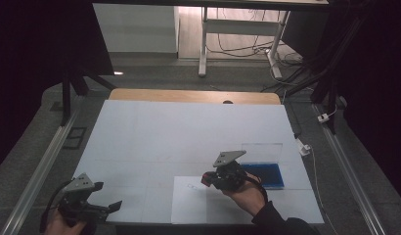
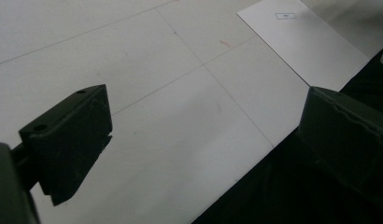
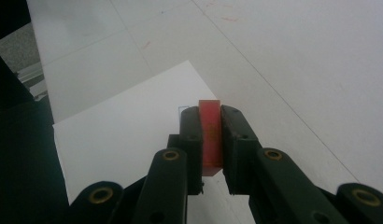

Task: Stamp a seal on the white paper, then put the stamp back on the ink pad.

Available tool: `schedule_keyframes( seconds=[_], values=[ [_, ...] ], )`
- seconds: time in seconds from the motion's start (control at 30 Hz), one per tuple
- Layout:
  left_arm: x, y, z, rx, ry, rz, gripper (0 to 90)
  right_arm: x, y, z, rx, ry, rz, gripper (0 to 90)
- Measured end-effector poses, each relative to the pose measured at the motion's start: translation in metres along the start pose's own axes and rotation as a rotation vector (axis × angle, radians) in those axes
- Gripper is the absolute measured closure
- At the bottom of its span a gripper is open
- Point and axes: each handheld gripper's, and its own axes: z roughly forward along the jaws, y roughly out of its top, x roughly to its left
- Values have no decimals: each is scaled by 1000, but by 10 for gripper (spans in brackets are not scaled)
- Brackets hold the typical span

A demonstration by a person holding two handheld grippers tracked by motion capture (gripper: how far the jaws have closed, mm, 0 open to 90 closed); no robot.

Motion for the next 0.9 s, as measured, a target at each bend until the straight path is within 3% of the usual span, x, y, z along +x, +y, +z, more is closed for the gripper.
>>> schedule_keyframes(
  seconds=[0.9],
  values=[
    [0, 0, 0, -1, 0, -1, 32, -17, -17, -31, -23, -68, 57, 796]
  ],
)
